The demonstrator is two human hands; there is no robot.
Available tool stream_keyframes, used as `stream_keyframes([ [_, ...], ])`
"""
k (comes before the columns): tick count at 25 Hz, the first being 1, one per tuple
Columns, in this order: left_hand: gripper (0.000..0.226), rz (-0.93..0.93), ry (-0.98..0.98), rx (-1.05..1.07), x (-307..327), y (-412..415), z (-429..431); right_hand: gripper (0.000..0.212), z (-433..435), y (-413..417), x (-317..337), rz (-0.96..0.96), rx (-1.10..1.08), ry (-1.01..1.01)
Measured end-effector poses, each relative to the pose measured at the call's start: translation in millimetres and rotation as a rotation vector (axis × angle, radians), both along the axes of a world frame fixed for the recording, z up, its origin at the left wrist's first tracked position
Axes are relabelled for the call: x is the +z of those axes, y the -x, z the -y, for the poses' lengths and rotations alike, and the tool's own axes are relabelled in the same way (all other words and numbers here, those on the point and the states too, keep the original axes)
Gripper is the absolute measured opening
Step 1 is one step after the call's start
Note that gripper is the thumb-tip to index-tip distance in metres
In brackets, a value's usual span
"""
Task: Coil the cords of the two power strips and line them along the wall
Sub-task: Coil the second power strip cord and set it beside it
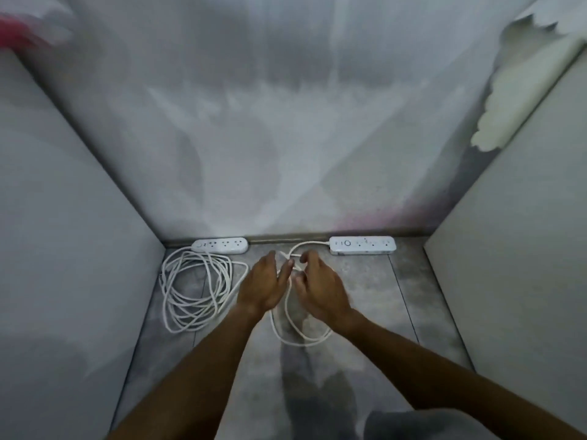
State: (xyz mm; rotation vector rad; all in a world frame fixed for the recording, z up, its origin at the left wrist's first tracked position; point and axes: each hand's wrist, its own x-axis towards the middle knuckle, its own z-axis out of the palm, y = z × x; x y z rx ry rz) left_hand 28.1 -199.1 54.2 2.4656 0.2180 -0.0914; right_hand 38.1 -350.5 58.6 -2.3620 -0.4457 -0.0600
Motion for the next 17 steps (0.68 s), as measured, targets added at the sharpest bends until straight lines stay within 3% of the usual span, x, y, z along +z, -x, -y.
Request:
stream_keyframes([
  [3,0.059,0.022,0.129,-0.048,75.1,-8.9,4.8,0.013,-16.3,-7.1,72.0,0.019,-0.046,-0.132],
  [8,0.052,-0.316,0.371,0.059,136.5,-6.4,1.0,0.015,-10.4,-13.1,121.1,-0.483,-0.125,-0.312],
  [12,0.054,-0.421,0.431,0.051,99.6,7.8,1.6,0.017,-4.1,-3.2,67.8,-0.635,-0.126,-0.414],
  [17,0.052,-0.433,0.363,0.331,-12.6,23.5,2.1,0.024,-16.9,25.1,-30.8,-0.762,-0.091,-0.404],
])
